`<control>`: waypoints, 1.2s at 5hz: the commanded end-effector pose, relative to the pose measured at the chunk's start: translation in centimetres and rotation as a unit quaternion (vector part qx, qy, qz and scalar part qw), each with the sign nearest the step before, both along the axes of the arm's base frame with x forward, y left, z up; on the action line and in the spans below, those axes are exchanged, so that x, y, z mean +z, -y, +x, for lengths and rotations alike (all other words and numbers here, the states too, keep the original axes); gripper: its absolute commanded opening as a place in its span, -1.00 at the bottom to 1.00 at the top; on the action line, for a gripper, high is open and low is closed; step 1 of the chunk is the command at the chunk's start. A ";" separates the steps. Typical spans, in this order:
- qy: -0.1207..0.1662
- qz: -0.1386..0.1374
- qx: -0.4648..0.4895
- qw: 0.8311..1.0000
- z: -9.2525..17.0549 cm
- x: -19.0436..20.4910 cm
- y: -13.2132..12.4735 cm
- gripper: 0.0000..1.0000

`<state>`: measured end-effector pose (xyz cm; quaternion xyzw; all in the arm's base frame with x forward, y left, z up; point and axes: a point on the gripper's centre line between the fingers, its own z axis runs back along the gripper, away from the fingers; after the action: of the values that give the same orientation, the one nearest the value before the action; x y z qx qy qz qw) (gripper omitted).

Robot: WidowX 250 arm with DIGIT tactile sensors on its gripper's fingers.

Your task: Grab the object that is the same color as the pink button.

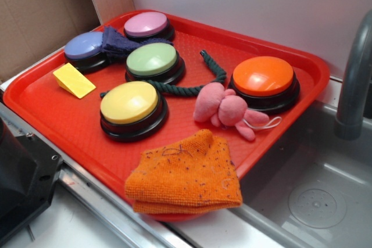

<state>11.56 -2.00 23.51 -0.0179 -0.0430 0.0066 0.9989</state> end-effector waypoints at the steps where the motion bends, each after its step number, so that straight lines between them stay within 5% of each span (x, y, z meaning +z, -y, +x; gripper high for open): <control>1: 0.000 0.000 0.000 1.000 0.0 0.0 0.0 1.00; 3: 0.026 0.005 0.021 0.999 3.4 -2.0 1.6 1.00; 5: 0.056 -0.042 -0.002 0.998 8.6 -7.1 4.5 1.00; 6: 0.065 -0.096 -0.051 0.992 10.9 -10.0 5.9 1.00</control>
<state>21.96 -7.69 12.28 -0.1100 -0.0854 -0.0444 0.9893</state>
